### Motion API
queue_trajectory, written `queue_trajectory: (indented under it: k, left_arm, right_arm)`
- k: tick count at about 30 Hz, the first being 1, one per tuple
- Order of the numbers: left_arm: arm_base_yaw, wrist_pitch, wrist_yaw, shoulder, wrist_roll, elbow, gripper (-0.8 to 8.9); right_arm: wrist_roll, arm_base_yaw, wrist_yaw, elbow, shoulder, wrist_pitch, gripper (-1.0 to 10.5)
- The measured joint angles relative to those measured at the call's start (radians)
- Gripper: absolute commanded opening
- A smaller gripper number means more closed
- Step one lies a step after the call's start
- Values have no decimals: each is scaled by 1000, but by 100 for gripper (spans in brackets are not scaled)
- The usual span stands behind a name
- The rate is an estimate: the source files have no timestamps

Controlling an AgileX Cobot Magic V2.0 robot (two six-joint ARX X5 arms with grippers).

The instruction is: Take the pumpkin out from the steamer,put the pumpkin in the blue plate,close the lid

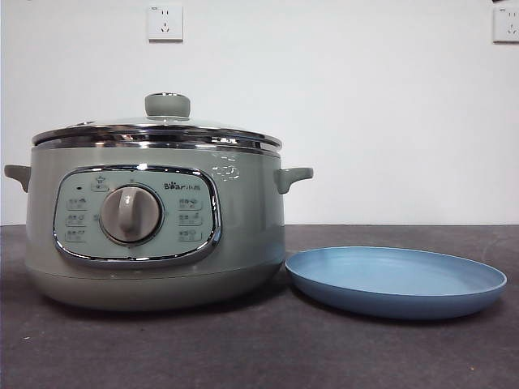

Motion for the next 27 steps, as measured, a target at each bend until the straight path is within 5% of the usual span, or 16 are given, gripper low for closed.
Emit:
queue_trajectory:
  k: [9,16,27]
  left_arm:
    - [-167,45,-151,179,-21,84,409]
    - [-331,44,-362,377,55,216,409]
    - [-379,59,-468,611,123,280,408]
  right_arm:
    - [3,6,-14,0,32,-2,504]
    - [3,6,-15,0,42,-2,504]
    - [3,6,-15,0,42,-2,504]
